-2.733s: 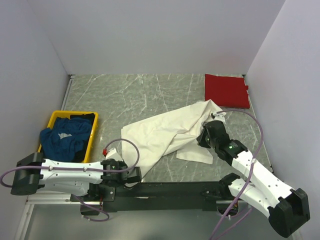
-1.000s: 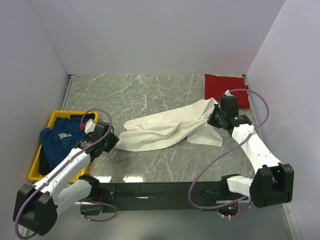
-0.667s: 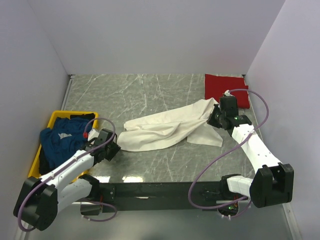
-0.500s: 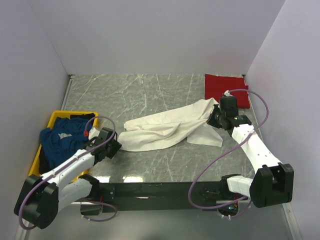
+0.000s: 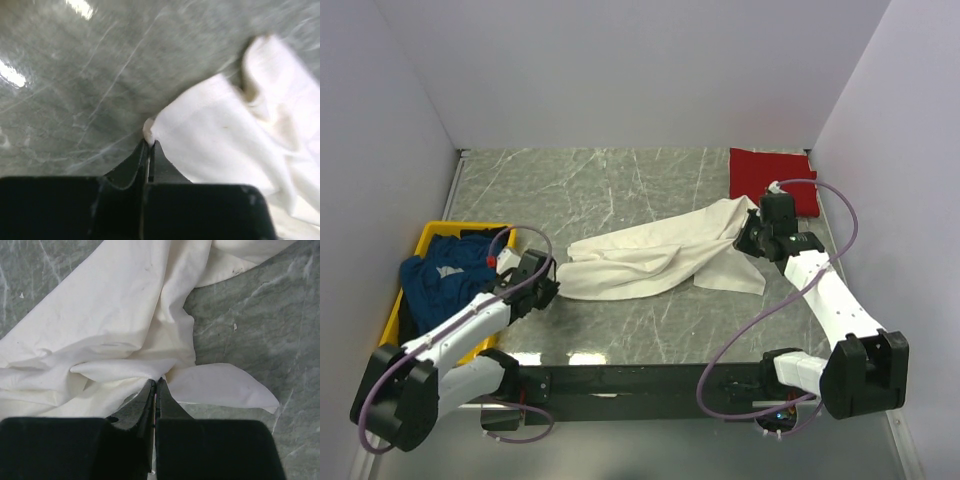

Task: Fold and stack the t-shirts
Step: Flatten the tshirt out

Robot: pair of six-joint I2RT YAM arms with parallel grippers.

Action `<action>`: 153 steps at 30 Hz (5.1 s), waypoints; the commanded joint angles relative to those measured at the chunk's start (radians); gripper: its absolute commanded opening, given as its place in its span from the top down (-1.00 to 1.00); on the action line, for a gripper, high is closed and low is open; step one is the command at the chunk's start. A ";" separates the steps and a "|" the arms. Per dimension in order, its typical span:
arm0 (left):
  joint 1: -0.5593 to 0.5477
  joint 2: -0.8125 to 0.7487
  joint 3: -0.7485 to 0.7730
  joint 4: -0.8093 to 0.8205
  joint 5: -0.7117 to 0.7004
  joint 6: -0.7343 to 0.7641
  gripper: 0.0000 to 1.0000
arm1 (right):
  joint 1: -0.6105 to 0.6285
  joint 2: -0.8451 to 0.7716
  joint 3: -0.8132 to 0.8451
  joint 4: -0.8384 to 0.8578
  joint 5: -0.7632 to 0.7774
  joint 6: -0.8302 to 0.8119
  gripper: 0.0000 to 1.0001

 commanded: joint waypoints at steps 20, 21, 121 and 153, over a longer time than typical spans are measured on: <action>0.241 -0.151 0.482 -0.237 -0.168 0.240 0.99 | 0.251 -0.138 -0.267 0.157 -0.221 0.088 0.66; 0.259 -0.142 0.485 -0.226 -0.156 0.251 0.99 | 0.281 -0.143 -0.279 0.165 -0.195 0.120 0.53; 0.474 0.314 1.264 -0.178 0.254 0.381 0.99 | 0.040 0.343 1.235 -0.353 -0.391 0.186 1.00; 0.474 0.235 1.421 0.007 0.360 0.415 0.99 | -0.351 0.304 1.265 0.007 -0.839 0.413 1.00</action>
